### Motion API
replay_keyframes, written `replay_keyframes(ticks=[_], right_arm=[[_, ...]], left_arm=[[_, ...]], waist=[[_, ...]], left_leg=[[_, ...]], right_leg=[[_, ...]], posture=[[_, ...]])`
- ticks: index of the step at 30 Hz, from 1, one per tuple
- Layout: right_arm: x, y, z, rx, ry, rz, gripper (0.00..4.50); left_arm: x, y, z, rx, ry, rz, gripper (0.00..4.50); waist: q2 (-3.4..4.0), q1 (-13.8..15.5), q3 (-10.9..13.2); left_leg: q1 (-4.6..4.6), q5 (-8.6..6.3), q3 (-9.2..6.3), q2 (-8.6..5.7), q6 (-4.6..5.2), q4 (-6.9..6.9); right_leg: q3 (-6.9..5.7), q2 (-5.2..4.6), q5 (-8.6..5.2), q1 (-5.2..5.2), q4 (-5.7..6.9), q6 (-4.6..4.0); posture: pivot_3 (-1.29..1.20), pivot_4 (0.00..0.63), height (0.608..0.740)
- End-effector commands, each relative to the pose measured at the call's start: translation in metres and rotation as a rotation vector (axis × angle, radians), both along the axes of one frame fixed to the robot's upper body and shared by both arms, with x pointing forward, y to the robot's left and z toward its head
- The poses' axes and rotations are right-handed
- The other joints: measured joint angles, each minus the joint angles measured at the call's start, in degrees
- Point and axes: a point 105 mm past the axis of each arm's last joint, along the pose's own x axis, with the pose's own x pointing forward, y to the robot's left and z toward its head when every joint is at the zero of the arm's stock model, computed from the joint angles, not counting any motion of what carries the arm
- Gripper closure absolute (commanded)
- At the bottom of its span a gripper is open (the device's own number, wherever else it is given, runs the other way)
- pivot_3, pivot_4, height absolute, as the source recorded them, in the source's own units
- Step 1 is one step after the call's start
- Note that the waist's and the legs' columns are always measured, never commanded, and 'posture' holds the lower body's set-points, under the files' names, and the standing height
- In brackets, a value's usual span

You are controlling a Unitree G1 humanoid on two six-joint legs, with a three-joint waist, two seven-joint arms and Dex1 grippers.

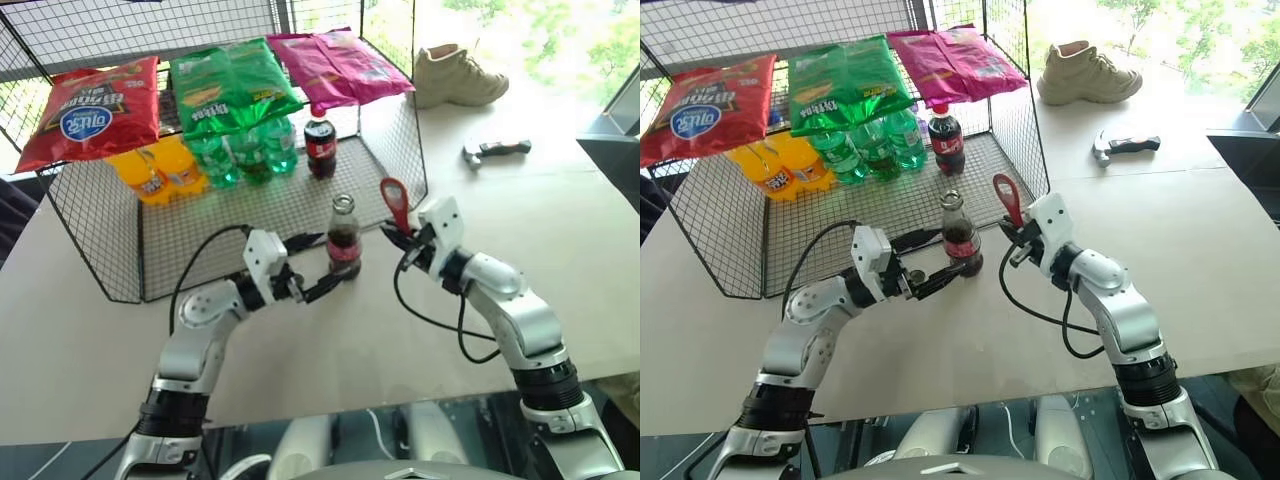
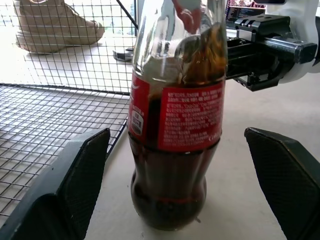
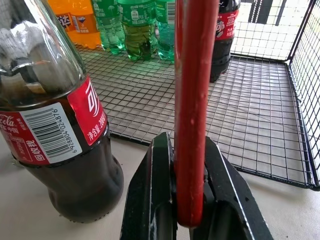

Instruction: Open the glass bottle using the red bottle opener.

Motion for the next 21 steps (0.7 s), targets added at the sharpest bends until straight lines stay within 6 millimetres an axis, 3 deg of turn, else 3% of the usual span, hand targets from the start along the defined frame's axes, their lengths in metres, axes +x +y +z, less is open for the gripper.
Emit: replay_keyframes(ticks=[1, 9, 20, 21], right_arm=[[-0.005, 0.002, 0.014, 0.014, -0.053, 0.017, 4.5], [-0.004, -0.016, 0.002, -0.001, 0.001, -0.031, 4.5], [-0.024, -0.047, -0.028, -0.036, 0.18, -0.052, 4.5], [-0.027, -0.048, -0.031, -0.046, 0.191, -0.049, 4.08]], left_arm=[[0.002, -0.003, 0.007, -0.006, -0.042, -0.004, 0.05], [-0.006, 0.004, 0.006, 0.003, -0.036, -0.002, 0.05], [-0.032, 0.045, 0.0, 0.045, 0.024, 0.111, 0.05], [-0.031, 0.048, 0.0, 0.044, 0.023, 0.139, 0.01]], waist=[[0.0, 0.0, 0.0], [0.0, 0.0, 0.0], [0.01, 0.0, 0.0], [0.01, 0.0, 0.0]], left_leg=[[0.0, 0.0, 0.0, 0.0, 0.0, 0.0], [0.0, 0.0, 0.0, 0.0, 0.0, 0.0], [0.02, -0.13, 0.0, 0.05, 0.22, -0.01], [0.02, -0.13, 0.0, 0.05, 0.23, -0.01]], right_leg=[[0.0, 0.0, 0.0, 0.0, 0.0, 0.0], [0.0, 0.0, 0.0, 0.0, 0.0, 0.0], [0.01, -0.01, 0.0, 0.0, 0.0, 0.0], [0.01, -0.01, -0.01, 0.01, 0.0, 0.0]], posture=[[0.0, 0.15, 0.74], [0.0, 0.15, 0.74], [0.0, 0.15, 0.74], [0.0, 0.15, 0.74]])
